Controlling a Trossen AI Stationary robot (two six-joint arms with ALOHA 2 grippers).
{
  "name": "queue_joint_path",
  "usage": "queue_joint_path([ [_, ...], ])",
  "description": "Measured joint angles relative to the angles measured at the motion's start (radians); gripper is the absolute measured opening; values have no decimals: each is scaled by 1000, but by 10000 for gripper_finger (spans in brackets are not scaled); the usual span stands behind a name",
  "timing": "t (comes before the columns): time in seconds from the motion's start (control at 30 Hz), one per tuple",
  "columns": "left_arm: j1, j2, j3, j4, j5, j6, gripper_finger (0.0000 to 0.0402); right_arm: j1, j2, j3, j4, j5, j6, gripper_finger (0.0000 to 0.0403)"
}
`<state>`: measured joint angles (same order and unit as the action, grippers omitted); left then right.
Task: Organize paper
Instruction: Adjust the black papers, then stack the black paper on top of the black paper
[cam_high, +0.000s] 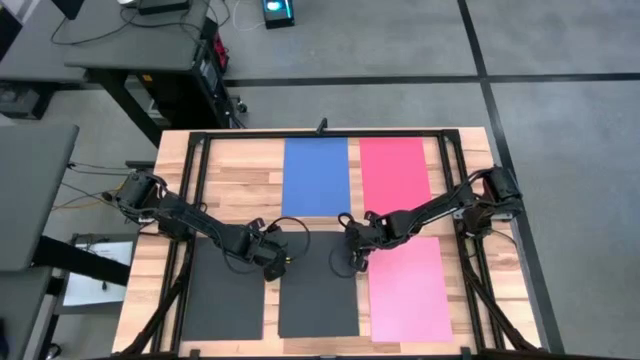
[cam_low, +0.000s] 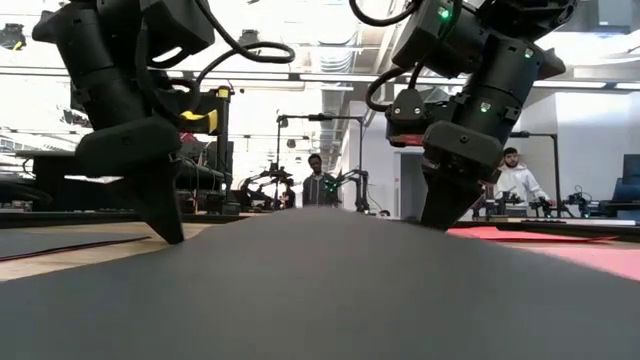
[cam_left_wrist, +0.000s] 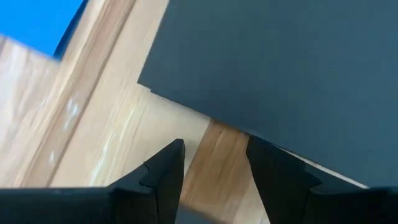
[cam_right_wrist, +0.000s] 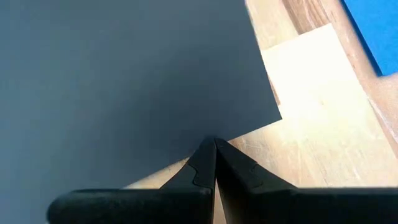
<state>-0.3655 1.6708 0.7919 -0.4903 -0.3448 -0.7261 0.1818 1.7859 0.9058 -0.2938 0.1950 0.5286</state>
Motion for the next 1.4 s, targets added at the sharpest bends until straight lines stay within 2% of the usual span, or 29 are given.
queue_joint_path([
  [0.27, -12, -101, -9, -77, -29, -13, 162, 0, 0, 0, -9, -6, 3, 0],
  [0.6, -16, -110, -7, -72, -54, -25, 162, 1, -8, 2, -13, -11, 4, 0],
  [0.97, -17, -113, -4, -67, -67, -19, 162, 0, -31, 76, -176, -11, -6, 0],
  [1.1, -27, -151, -4, -68, -68, -3, 162, 14, -38, 129, -205, -12, -31, 0],
  [1.27, -85, -249, -2, -70, -68, -6, 162, 49, -71, 204, -189, -11, -116, 0],
  [1.4, -200, -308, -2, -51, -42, -57, 159, 81, -102, 228, -126, -1, -202, 0],
])
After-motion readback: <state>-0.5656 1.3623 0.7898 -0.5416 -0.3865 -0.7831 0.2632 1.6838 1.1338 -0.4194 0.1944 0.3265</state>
